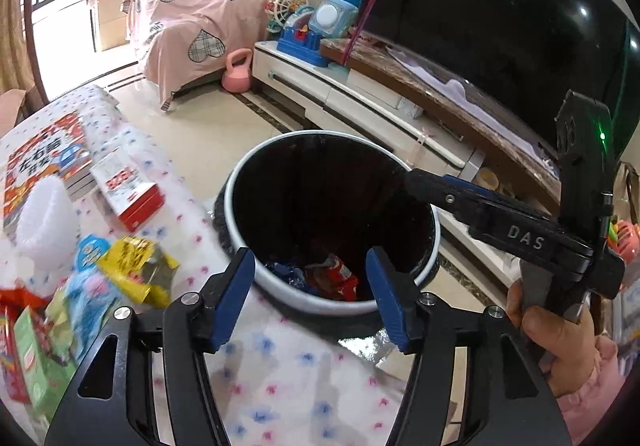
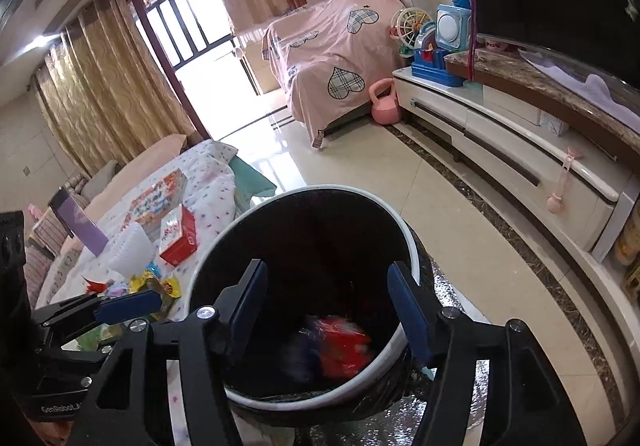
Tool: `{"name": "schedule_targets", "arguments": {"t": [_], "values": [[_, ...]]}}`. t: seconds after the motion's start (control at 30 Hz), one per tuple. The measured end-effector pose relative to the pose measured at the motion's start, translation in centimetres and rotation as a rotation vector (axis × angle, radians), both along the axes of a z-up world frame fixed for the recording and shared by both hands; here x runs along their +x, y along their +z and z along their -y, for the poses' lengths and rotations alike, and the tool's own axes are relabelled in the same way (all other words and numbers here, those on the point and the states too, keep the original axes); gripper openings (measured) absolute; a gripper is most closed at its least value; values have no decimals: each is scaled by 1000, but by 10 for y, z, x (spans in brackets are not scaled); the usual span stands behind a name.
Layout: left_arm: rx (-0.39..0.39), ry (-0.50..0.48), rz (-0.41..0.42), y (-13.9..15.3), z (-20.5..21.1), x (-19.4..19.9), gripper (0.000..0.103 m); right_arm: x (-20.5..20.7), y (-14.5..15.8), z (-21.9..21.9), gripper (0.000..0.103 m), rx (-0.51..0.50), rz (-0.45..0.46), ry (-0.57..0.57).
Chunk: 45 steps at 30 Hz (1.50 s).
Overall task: Collect trash
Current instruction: 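Carry both items over the trash bin and open both tools to drop them, then grasp the green drink pouch with the left tool while the right tool grasps the white foam block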
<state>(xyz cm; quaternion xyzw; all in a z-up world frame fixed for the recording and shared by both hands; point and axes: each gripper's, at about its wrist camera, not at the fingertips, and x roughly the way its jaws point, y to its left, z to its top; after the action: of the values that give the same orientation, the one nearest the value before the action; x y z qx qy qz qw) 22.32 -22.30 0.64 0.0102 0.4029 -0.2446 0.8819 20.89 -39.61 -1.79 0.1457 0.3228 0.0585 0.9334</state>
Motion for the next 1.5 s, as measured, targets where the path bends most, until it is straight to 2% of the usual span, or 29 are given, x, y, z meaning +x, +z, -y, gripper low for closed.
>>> {"name": "schedule_targets", "arguments": {"t": [0.13,0.23,0.57,1.03,1.33,1.43,1.5], "values": [[-11,31,19,3,-17,-19,63,-19,5,-5,83,28,42,-12],[-31,57,25,5,-31,-32,66,-33,9,-14,89,46,70,-8],[-49,155,16,-2,-89,-75,66,-70,10,-60,91,70,109,53],[-81,281,0,-14,-166,-119,66,-99,-6,-132,91,78,68,184],[-88,373,-14,-26,-208,-129,66,-99,-15,-178,91,27,37,301],[-86,404,-25,-31,-221,-125,73,-95,-20,-192,91,8,19,337],[-89,422,-37,-34,-228,-120,73,-90,-25,-201,91,-11,3,368]]}}
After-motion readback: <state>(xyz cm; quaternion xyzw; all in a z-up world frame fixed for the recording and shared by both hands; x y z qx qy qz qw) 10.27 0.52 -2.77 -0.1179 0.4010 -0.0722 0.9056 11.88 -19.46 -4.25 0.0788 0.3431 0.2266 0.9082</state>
